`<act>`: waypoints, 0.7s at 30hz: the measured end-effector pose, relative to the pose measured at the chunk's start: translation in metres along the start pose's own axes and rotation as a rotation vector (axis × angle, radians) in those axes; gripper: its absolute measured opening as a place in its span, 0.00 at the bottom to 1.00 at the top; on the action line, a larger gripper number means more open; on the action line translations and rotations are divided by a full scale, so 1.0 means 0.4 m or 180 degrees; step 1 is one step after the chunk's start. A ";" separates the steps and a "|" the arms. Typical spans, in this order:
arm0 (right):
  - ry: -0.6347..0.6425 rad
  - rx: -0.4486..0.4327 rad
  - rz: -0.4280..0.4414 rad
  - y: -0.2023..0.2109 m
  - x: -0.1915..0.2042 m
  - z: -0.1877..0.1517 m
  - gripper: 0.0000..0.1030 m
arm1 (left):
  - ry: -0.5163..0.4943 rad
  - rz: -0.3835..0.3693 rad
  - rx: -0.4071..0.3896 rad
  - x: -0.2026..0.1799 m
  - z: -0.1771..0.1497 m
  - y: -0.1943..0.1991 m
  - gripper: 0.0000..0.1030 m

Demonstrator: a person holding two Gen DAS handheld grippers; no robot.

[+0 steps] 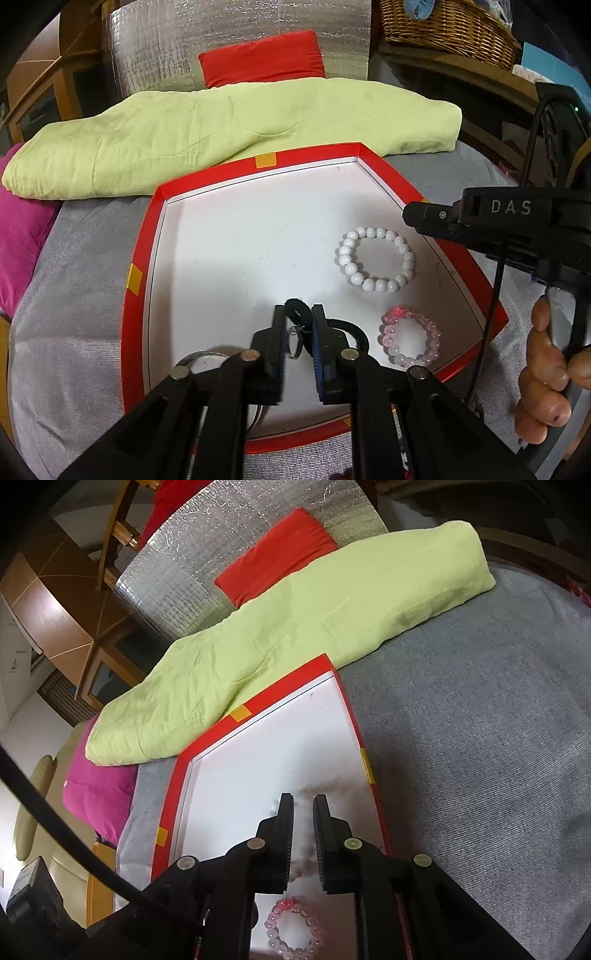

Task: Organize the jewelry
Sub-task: 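Lower the white bead bracelet into the tray and open the right gripper while the left carries the hair tie, then lower the black hair tie into the tray and open the left gripper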

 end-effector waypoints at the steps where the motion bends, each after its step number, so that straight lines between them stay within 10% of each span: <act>1: 0.0007 0.0004 -0.0006 0.002 0.000 0.000 0.13 | -0.0004 0.0014 0.0010 0.001 -0.001 -0.001 0.15; 8: 0.0075 0.0029 -0.0028 0.019 0.008 0.000 0.17 | -0.0020 0.0130 -0.0033 0.012 0.002 0.006 0.47; 21: 0.0203 -0.0001 0.0033 0.108 0.025 -0.009 0.28 | -0.0092 0.0363 -0.0090 0.039 -0.005 0.041 0.59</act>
Point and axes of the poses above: each gripper's, at about its wrist camera, not at the fingertips, and y roughly against the way its jaws point, x to its left, z to its top, the point moved 10 cm from there along -y, roughly the way its jaws point, and after that the axes turned 2 degrees about z, right-handed, at the moved point
